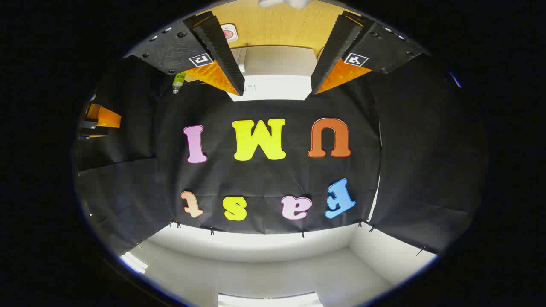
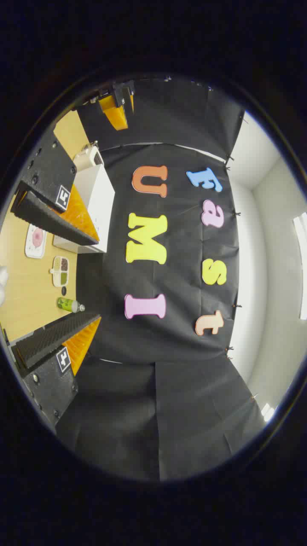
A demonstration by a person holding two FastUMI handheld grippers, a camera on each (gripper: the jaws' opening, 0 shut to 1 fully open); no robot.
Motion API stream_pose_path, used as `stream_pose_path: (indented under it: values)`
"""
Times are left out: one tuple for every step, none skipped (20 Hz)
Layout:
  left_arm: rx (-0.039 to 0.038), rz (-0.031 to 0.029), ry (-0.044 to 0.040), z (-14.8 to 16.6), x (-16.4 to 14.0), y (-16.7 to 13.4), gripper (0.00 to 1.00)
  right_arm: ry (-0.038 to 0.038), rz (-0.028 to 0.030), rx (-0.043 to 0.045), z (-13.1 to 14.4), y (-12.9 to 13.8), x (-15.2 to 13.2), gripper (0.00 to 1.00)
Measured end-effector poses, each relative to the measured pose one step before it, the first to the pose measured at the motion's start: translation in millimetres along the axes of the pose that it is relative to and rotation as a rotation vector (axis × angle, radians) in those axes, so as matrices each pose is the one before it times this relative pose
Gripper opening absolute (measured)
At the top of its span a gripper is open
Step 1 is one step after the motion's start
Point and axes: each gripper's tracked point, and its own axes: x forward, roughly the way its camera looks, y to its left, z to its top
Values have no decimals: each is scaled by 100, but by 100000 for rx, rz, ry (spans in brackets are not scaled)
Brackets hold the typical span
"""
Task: Open the microwave oven with the left hand, put the food in, and close the microwave oven.
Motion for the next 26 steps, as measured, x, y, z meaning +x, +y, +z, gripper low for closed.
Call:
stream_pose_path:
  values:
    - [122,292,275,-106,126,-114,84,-298,67,108,128,-69,116,92]
    - [92,226,22,-49,194,-31,84,-205,-115,118,2,-157,160,100]
    - [-72,264,-122,6,104,-3,95,-166,31,252,13,-151,40,92]
    - [14,-47,-191,93,159,-72,95,-30,129,164,-124,28,52,92]
    - [60,167,-116,-15,217,-41,95,42,109,27,-8,-124,101,92]
    - [195,127,-105,-72,127,-109,95,-69,179,-73,-24,-42,210,92]
    - [176,-99,18,35,138,-100,95,-91,129,-148,134,-57,103,100]
    - [102,-154,45,17,47,-164,85,-339,130,-142,-25,-56,126,92]
    - [152,15,-172,78,93,-132,95,-60,117,-261,84,-58,54,100]
    - [-7,-56,-268,70,123,-148,95,70,162,-303,-124,-108,115,92]
    - [-226,77,-105,-48,229,-63,84,230,63,-65,-30,-126,60,92]
    - [-221,17,299,-177,172,-135,84,74,210,279,-79,-49,136,92]
    - [-191,-107,289,-305,352,-13,84,202,191,260,17,-6,61,92]
    - [31,-22,366,-433,404,-120,84,369,40,55,-119,-90,113,92]
    - [40,-295,-13,-430,515,-201,84,56,-7,98,10,-122,43,100]
    - [-580,-977,-161,-534,681,-458,95,276,-45,115,-75,-95,86,100]
    - [-811,-1474,-29,-639,685,-613,84,389,226,294,-84,-113,48,92]
    - [-493,-1299,-965,-676,867,-614,95,453,116,690,-104,-150,64,92]
    - [499,-862,-1175,-644,960,-548,95,142,167,778,64,-99,-92,92]
    - [996,-440,-918,-1014,988,-444,95,43,-524,96,172,-226,87,100]
    - [542,-1598,136,-1177,1036,-857,95,232,-1189,-874,81,-399,54,100]
    - [-715,-1589,204,-1372,1015,-930,95,-30,-805,-1289,5,-414,-61,100]
    - [-788,-870,1808,-1645,988,-696,95,58,-871,-998,84,-238,11,100]
    - [-560,-607,1257,-1484,1093,-679,95,136,-411,-680,19,-151,-18,100]
    - [-339,-235,2051,-1557,1003,-539,95,281,-284,-830,99,-40,3,100]
    - [553,-496,1489,-1313,1213,-562,95,202,-292,-1126,-41,-61,-81,100]
